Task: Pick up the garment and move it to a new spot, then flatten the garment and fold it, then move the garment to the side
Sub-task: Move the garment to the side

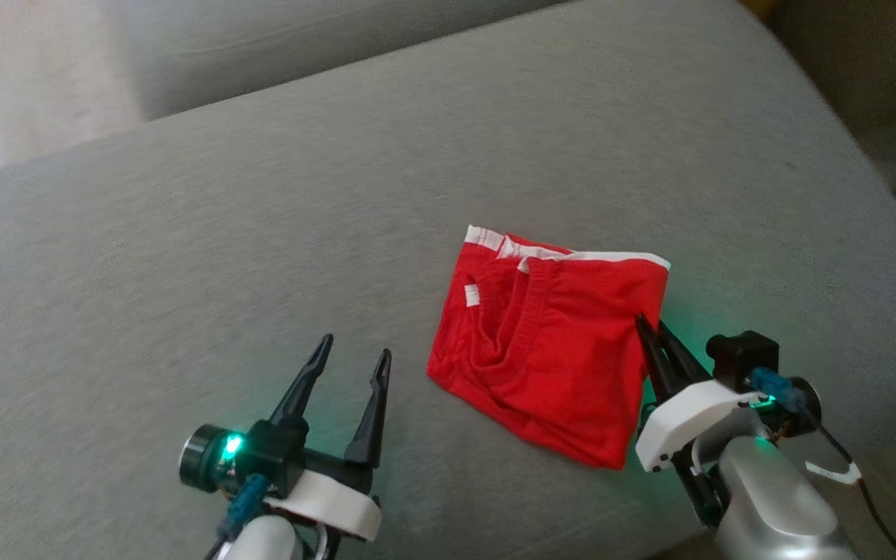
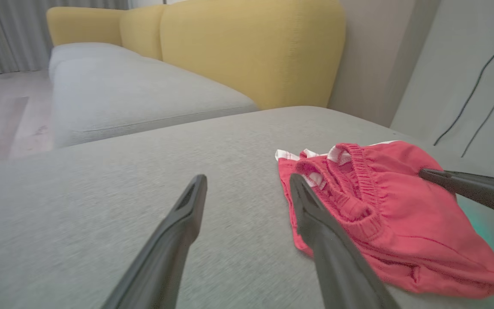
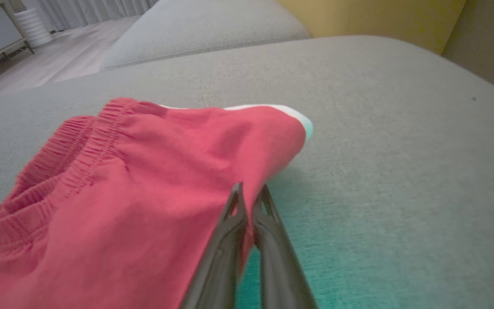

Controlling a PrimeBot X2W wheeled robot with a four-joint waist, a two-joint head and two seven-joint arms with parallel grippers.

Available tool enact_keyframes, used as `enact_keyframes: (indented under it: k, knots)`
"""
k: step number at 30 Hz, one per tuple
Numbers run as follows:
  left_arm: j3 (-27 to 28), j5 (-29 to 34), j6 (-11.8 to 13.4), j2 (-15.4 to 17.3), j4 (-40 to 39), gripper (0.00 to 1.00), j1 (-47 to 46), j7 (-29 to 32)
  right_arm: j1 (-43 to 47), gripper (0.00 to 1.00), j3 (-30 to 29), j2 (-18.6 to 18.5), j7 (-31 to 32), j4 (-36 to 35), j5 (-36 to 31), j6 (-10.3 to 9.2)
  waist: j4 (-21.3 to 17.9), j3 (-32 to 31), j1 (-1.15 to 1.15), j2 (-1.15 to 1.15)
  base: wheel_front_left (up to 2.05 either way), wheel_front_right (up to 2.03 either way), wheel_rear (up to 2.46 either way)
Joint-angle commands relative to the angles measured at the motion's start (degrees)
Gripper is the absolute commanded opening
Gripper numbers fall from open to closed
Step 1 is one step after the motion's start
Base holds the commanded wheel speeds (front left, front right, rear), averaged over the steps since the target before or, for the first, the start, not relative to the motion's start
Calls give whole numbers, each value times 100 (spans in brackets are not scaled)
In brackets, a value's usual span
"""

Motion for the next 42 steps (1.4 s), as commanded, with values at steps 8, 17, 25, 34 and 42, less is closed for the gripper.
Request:
enact_keyframes:
  k: [8, 17, 25, 34, 42]
  knots:
    - [-47, 60, -63, 6, -73, 100, -307, -47, -221, 0, 240, -12, -36, -295, 65, -5, -712, 482, 0, 0, 0, 0, 0]
    - [138, 332, -145, 19, 111, 100, -484, -47, -1383, 0, 0, -485, -36, 58, -522, -5, -120, 1006, 0, 0, 0, 0, 0]
    - [307, 479, -157, 53, 139, 100, -628, -47, -2592, 0, -341, -1534, 59, 996, -950, -5, 461, 1407, 0, 0, 0, 0, 0]
    - [401, 545, -120, 40, -28, 100, -758, -47, -3264, 0, -1532, -2518, 152, 1677, -1799, -5, 868, 1636, 0, 0, 0, 0, 0]
    - [475, 533, -83, 27, -19, 100, -765, -47, -3410, 100, -2603, -2389, 55, 1517, -2425, -5, 853, 1526, 0, 0, 0, 0, 0]
